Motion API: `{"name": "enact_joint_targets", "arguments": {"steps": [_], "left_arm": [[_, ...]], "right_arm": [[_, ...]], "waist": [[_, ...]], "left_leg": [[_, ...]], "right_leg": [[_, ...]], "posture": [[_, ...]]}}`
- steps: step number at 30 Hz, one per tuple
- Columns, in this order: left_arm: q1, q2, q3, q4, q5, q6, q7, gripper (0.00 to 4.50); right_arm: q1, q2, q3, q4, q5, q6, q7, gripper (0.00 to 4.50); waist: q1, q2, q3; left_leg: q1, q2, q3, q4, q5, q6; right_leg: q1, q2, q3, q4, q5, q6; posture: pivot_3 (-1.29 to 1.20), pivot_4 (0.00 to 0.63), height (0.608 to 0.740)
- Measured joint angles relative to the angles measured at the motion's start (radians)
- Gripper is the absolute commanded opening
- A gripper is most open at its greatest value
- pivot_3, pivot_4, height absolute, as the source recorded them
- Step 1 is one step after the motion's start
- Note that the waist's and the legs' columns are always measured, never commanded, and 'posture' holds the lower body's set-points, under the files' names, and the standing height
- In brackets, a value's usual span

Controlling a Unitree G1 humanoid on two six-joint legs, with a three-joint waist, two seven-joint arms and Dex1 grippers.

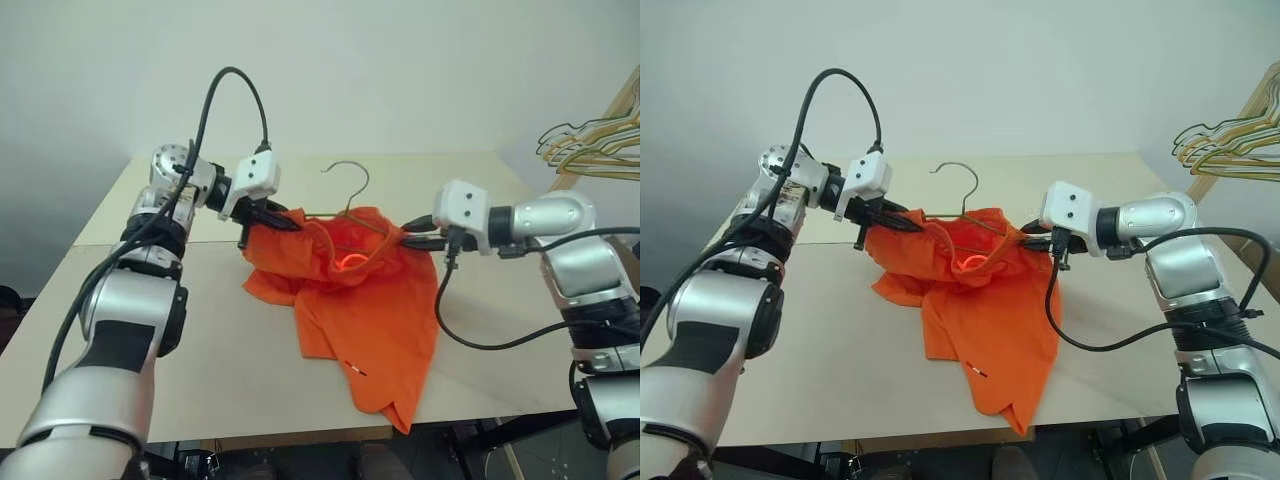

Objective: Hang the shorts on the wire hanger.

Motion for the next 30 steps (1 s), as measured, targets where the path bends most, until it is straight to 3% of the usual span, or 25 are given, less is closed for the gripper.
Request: {"name": "enact_joint_targets", "arguments": {"steps": [19,22,26,30], "left_arm": [[0.020,-0.029,0.042,-0.041,-0.040,0.025,-0.028,0.00],[0.027,-0.033,0.045,-0.044,-0.043,0.025,-0.029,0.00],[0.027,-0.034,0.049,-0.045,-0.044,0.023,-0.028,0.00],[0.032,-0.034,0.049,-0.045,-0.043,0.016,-0.018,0.00]], "right_arm": [[0.000,0.041,0.012,0.011,0.016,0.132,0.021,1.86],[0.000,0.042,0.011,0.013,0.039,0.182,0.032,1.30],[0.000,0.042,0.009,0.013,0.069,0.230,0.039,0.04],[-0.001,0.042,0.009,0.013,0.089,0.263,0.041,0.04]], "waist": [[-0.003,0.000,0.000],[-0.003,0.000,0.000],[-0.003,0.000,0.000],[-0.003,0.000,0.000]], "left_leg": [[0.000,0.000,0.000,0.000,0.000,0.000],[0.000,0.000,0.000,0.000,0.000,0.000],[0.000,0.000,0.000,0.000,0.000,0.000],[0.000,0.000,-0.001,0.000,0.000,0.000]], "right_leg": [[0.000,0.000,0.000,0.000,0.000,0.000],[0.000,0.000,0.000,0.000,0.000,0.000],[0.000,0.000,0.000,0.000,0.000,0.000],[0.000,0.000,0.000,0.000,0.000,0.000]], "posture": [[-0.10,0.000,0.740],[-0.10,0.000,0.740],[-0.11,0.000,0.740],[-0.11,0.000,0.740]]}}
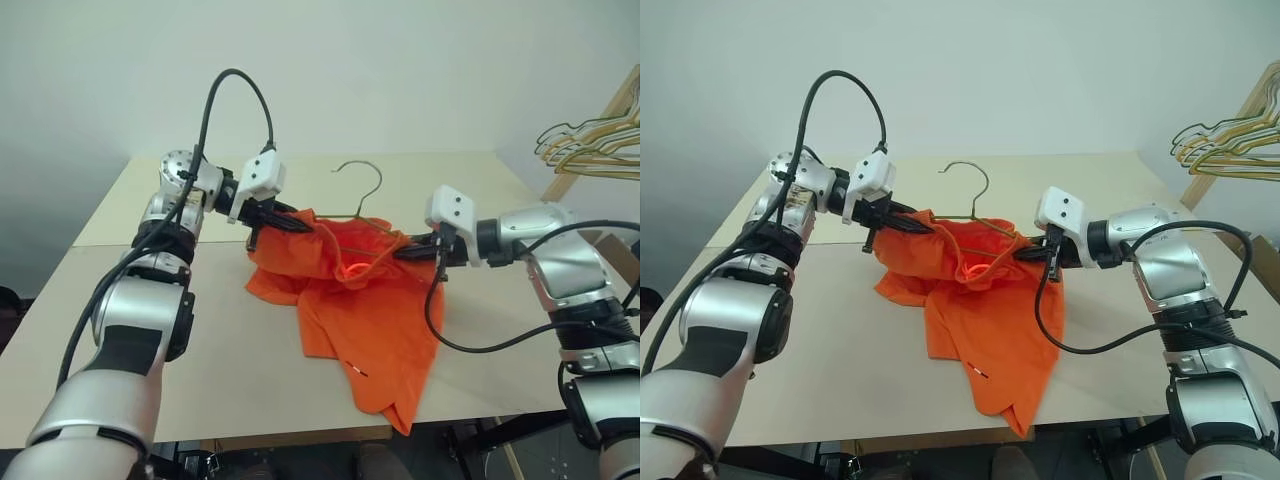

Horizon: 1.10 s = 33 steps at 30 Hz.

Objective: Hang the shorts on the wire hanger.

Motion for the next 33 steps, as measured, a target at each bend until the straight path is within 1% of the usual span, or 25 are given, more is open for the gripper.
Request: {"name": "enact_joint_targets", "arguments": {"steps": [2,3,4,7,11,12,13,14,15,16,21,26,29,32,33], "left_arm": [[0.000,0.000,0.000,0.001,0.000,0.003,0.004,0.00],[0.000,-0.001,0.002,0.004,-0.001,0.010,0.004,0.63],[0.000,-0.001,0.009,0.008,-0.003,0.017,0.004,0.84],[0.000,-0.001,0.038,0.024,-0.033,0.051,-0.009,1.77],[-0.001,0.014,0.048,0.026,-0.037,0.051,-0.012,3.03],[-0.001,0.025,0.055,0.028,-0.036,0.048,-0.002,3.20],[-0.002,0.037,0.062,0.031,-0.036,0.047,0.011,3.54],[-0.008,0.052,0.078,0.038,-0.037,0.048,0.024,3.77],[-0.016,0.058,0.090,0.049,-0.043,0.053,0.031,4.17],[-0.029,0.068,0.108,0.056,-0.055,0.060,0.034,4.45],[-0.077,0.090,0.174,0.071,-0.092,0.074,0.070,4.45],[-0.078,0.096,0.230,0.063,-0.148,0.122,0.072,4.45],[-0.033,0.085,0.258,-0.032,-0.178,0.139,0.112,4.45],[0.075,0.066,0.259,-0.181,-0.215,0.180,0.128,4.45],[0.090,0.064,0.259,-0.198,-0.221,0.186,0.129,4.45]], "right_arm": [[0.000,0.000,0.000,0.000,0.002,0.004,0.000,0.04],[0.000,0.000,0.000,-0.001,0.003,0.007,0.000,0.00],[0.000,0.000,0.000,-0.002,0.004,0.008,0.000,0.00],[0.000,-0.004,-0.006,-0.005,0.015,0.022,-0.002,0.00],[0.001,-0.021,-0.035,-0.019,0.035,0.057,-0.004,0.00],[0.004,-0.035,-0.050,-0.028,0.050,0.073,-0.005,0.00],[0.008,-0.046,-0.069,-0.035,0.060,0.086,-0.005,0.00],[0.012,-0.063,-0.099,-0.039,0.079,0.109,-0.008,0.00],[0.020,-0.073,-0.122,-0.048,0.091,0.122,-0.012,0.00],[0.034,-0.089,-0.148,-0.064,0.103,0.132,-0.018,0.00],[0.088,-0.120,-0.212,-0.100,0.142,0.185,-0.049,0.00],[0.136,-0.150,-0.274,-0.174,0.184,0.279,-0.111,0.00],[0.154,-0.173,-0.334,-0.259,0.230,0.421,-0.187,0.00],[0.139,-0.177,-0.393,-0.343,0.281,0.613,-0.299,0.00],[0.138,-0.177,-0.401,-0.351,0.285,0.635,-0.313,0.00]], "waist": [[0.000,0.000,0.000],[0.000,0.000,0.000],[0.000,0.000,0.000],[-0.001,0.000,0.000],[-0.001,0.000,0.000],[-0.001,0.000,0.000],[-0.001,0.000,0.000],[0.000,0.000,0.000],[0.001,0.000,0.000],[0.001,0.000,0.000],[-0.003,0.000,0.000],[-0.012,0.000,0.000],[-0.018,0.001,0.000],[-0.030,0.001,-0.001],[-0.031,0.001,-0.001]], "left_leg": [[0.000,0.000,0.000,0.000,0.000,0.000],[0.000,0.000,0.000,0.000,0.000,0.000],[0.000,0.000,0.000,0.000,0.000,0.000],[0.000,0.000,0.000,0.000,0.000,0.000],[0.000,0.000,0.000,0.000,0.000,0.000],[0.000,0.000,0.000,0.000,0.000,0.000],[0.000,0.000,0.000,0.000,0.000,0.000],[0.000,0.000,0.000,0.000,0.000,0.000],[-0.001,0.000,-0.001,0.000,0.000,0.000],[-0.001,0.000,-0.001,0.000,0.000,0.000],[0.000,0.000,-0.001,0.000,0.000,0.000],[-0.001,0.000,-0.001,0.000,0.000,0.000],[-0.001,-0.001,-0.002,0.000,0.000,0.000],[0.000,-0.001,-0.002,0.000,0.000,0.000],[0.000,-0.001,-0.002,0.000,0.000,0.000]], "right_leg": [[0.000,0.000,0.000,0.000,0.000,0.000],[0.000,0.000,0.000,0.000,0.000,0.000],[0.000,0.000,0.000,0.000,0.000,0.000],[0.000,0.000,0.000,0.000,0.000,0.000],[0.000,0.000,0.000,0.000,0.000,0.000],[0.000,0.000,0.000,0.000,0.000,0.000],[0.000,0.000,0.000,0.000,0.000,0.000],[0.000,0.000,0.000,0.000,0.000,0.000],[0.000,0.000,0.000,0.000,0.000,0.000],[0.000,0.000,-0.001,0.000,0.000,0.000],[0.000,-0.001,-0.001,0.000,0.000,0.000],[0.000,-0.001,-0.001,0.001,0.000,0.000],[0.000,-0.002,-0.001,0.001,0.000,0.000],[0.000,-0.003,0.000,0.002,0.000,0.000],[0.000,-0.003,0.000,0.002,0.000,0.000]], "posture": [[-0.11,0.000,0.740],[-0.11,0.000,0.740],[-0.11,0.000,0.740],[-0.11,0.000,0.740],[-0.12,0.000,0.740],[-0.12,0.000,0.740],[-0.13,0.000,0.740],[-0.13,0.000,0.740],[-0.14,0.000,0.740],[-0.14,0.000,0.740],[-0.17,0.000,0.740],[-0.19,0.000,0.740],[-0.20,0.000,0.740],[-0.21,0.000,0.740],[-0.22,0.000,0.740]]}}
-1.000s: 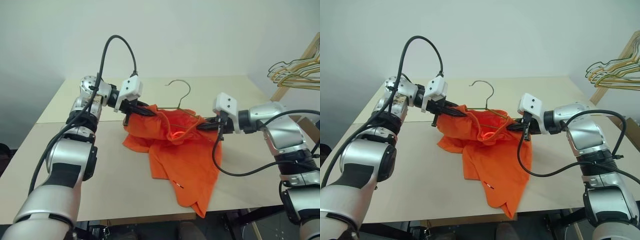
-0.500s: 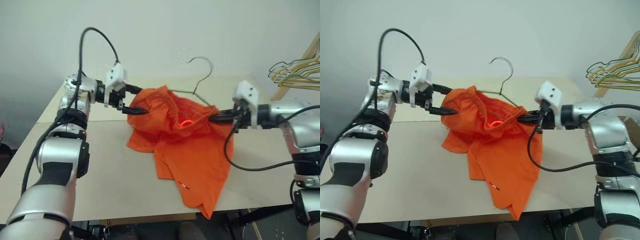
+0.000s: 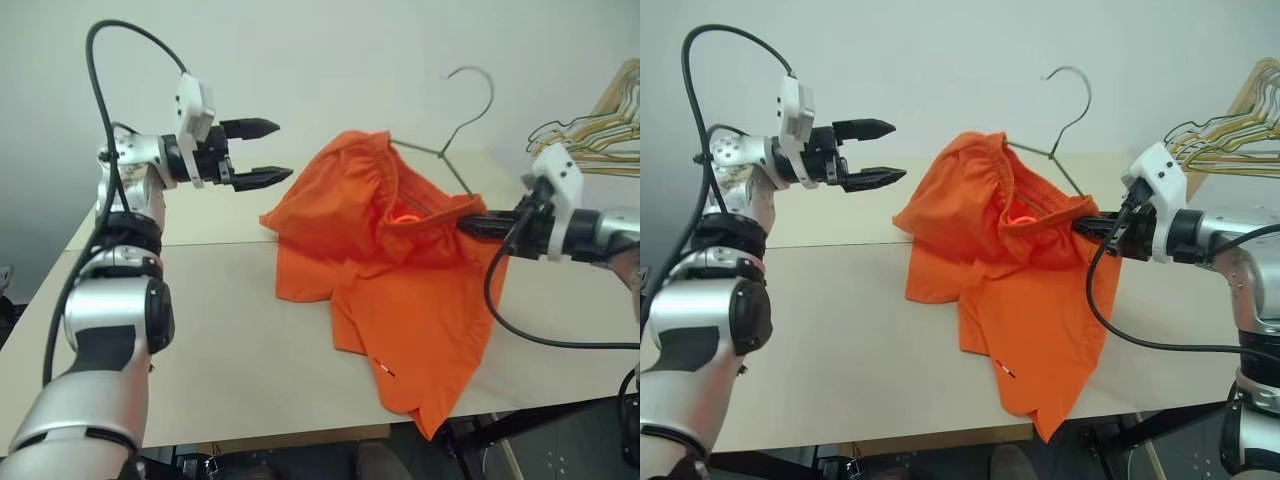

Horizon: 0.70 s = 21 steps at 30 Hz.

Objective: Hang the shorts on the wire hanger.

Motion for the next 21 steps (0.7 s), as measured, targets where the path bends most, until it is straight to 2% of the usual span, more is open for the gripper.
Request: {"name": "enact_joint_targets", "arguments": {"steps": [4,10,14,21], "left_arm": [[0.164,-0.012,0.009,-0.262,-0.077,0.125,0.068,4.45],[0.345,-0.018,0.029,-0.583,-0.178,0.232,0.166,4.45],[0.422,-0.019,0.041,-0.726,-0.230,0.293,0.253,4.45],[0.500,-0.037,0.041,-0.863,-0.295,0.345,0.338,4.45]], "right_arm": [[-0.014,0.017,-0.083,-0.051,0.020,0.254,-0.161,0.00],[-0.015,0.032,-0.192,-0.087,-0.003,0.479,-0.326,0.00],[0.006,-0.015,-0.226,-0.079,-0.025,0.540,-0.397,0.00],[0.086,-0.091,-0.241,-0.058,-0.036,0.540,-0.491,0.00]], "waist": [[-0.011,0.000,0.000],[-0.018,0.003,-0.002],[-0.021,0.007,-0.005],[-0.036,0.014,-0.009]], "left_leg": [[0.000,0.000,-0.001,0.000,0.000,0.000],[0.000,-0.002,-0.001,-0.001,0.000,0.000],[0.001,-0.003,-0.001,0.000,-0.001,0.002],[0.003,-0.005,0.000,-0.001,-0.002,0.004]], "right_leg": [[0.000,0.000,0.001,0.000,0.000,0.000],[0.000,-0.002,0.001,0.000,0.000,0.000],[0.001,-0.003,0.002,0.000,0.000,0.002],[0.003,-0.003,0.006,-0.005,-0.001,0.004]], "posture": [[-0.22,0.000,0.740],[-0.25,0.000,0.740],[-0.26,0.000,0.740],[-0.28,0.000,0.740]]}}
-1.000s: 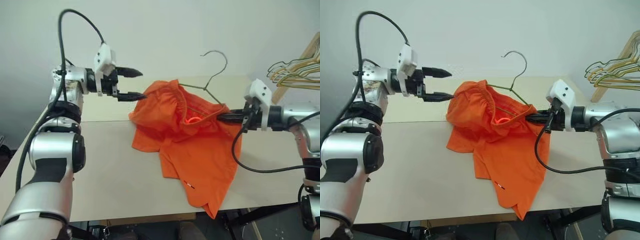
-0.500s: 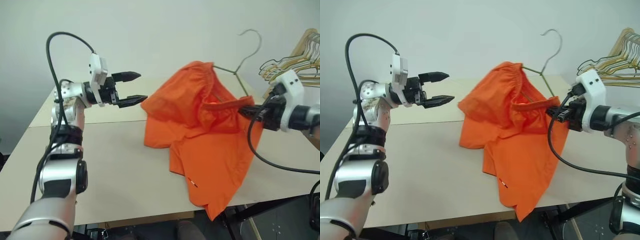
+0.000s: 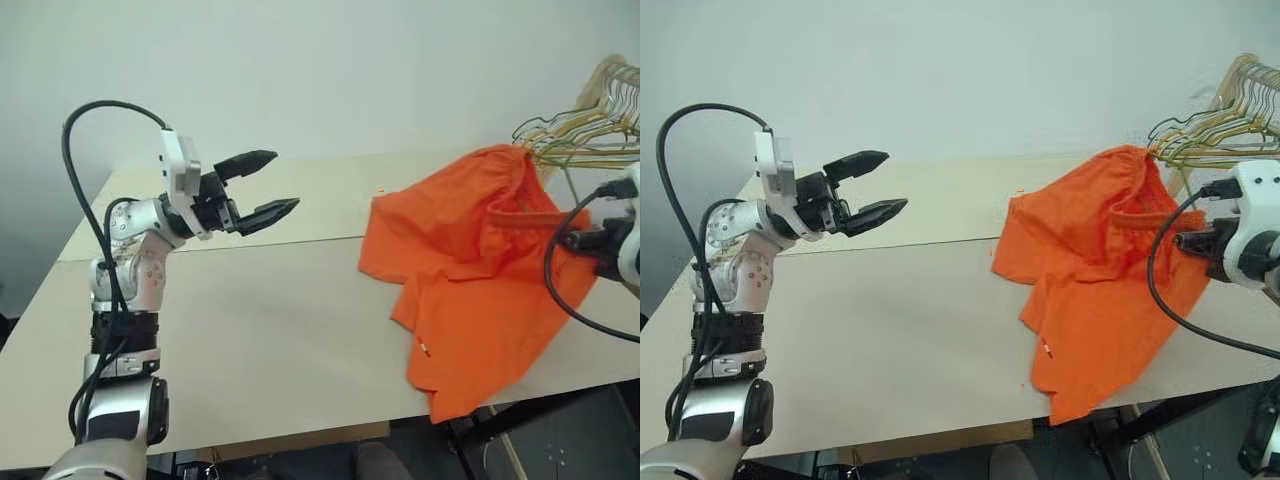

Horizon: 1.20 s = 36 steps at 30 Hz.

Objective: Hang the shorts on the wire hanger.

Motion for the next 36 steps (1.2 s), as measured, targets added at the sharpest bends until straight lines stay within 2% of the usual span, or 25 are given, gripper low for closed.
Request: {"name": "enact_joint_targets", "arguments": {"steps": [4,7,10,15,18,23,29,36], "left_arm": [[0.013,-0.005,-0.002,-0.026,-0.025,0.001,0.010,4.45],[0.059,-0.102,-0.003,-0.119,-0.173,0.072,0.019,4.45],[0.079,-0.146,-0.014,-0.151,-0.223,0.085,0.036,4.45],[0.089,-0.186,-0.053,-0.162,-0.225,0.084,0.093,4.45],[0.095,-0.185,-0.063,-0.162,-0.222,0.080,0.098,4.45],[0.109,-0.182,-0.080,-0.162,-0.215,0.079,0.097,4.45],[0.117,-0.178,-0.087,-0.162,-0.209,0.070,0.089,4.45],[0.117,-0.179,-0.112,-0.161,-0.195,0.060,0.085,4.45]], "right_arm": [[0.020,-0.009,0.000,0.005,-0.012,0.000,-0.033,0.00],[-0.010,-0.006,-0.024,0.104,-0.096,0.000,-0.154,0.00],[-0.064,0.017,-0.038,0.136,-0.175,0.000,-0.254,0.00],[-0.193,0.126,-0.056,0.176,-0.317,0.000,-0.416,0.00],[-0.245,0.178,-0.061,0.192,-0.375,0.000,-0.472,0.00],[-0.294,0.229,-0.105,0.249,-0.447,-0.025,-0.547,0.00],[-0.367,0.236,-0.180,0.451,-0.503,-0.188,-0.628,0.00],[-0.442,0.196,-0.193,0.772,-0.500,-0.431,-0.663,0.00]], "waist": [[-0.017,0.001,-0.001],[-0.028,0.003,-0.002],[-0.042,0.005,-0.003],[-0.060,0.008,-0.005],[-0.067,0.008,-0.005],[-0.075,0.008,-0.005],[-0.080,0.008,-0.005],[-0.106,0.009,-0.005]], "left_leg": [[0.002,-0.001,0.001,0.000,-0.001,0.002],[0.012,-0.002,0.001,-0.001,-0.007,0.012],[0.013,-0.003,0.001,-0.001,-0.007,0.013],[0.020,-0.003,0.000,-0.006,-0.007,0.012],[0.027,-0.004,0.001,-0.012,-0.007,0.012],[0.028,-0.005,0.002,-0.013,-0.007,0.012],[0.028,-0.007,0.002,-0.013,-0.007,0.013],[0.029,-0.008,0.002,-0.015,-0.007,0.013]], "right_leg": [[0.001,0.000,0.004,0.000,0.000,0.001],[0.015,0.001,0.016,-0.003,-0.005,0.008],[0.017,0.003,0.022,-0.008,-0.005,0.009],[0.027,0.008,0.026,-0.014,-0.005,0.010],[0.030,0.008,0.033,-0.016,-0.005,0.011],[0.031,0.009,0.042,-0.015,-0.007,0.014],[0.031,0.009,0.046,-0.016,-0.008,0.015],[0.033,0.009,0.048,-0.017,-0.008,0.016]], "posture": [[-0.30,0.000,0.740],[-0.31,0.000,0.740],[-0.30,0.000,0.740],[-0.30,0.000,0.740],[-0.30,0.000,0.740],[-0.29,0.000,0.740],[-0.30,0.000,0.740],[-0.29,0.000,0.740]]}}
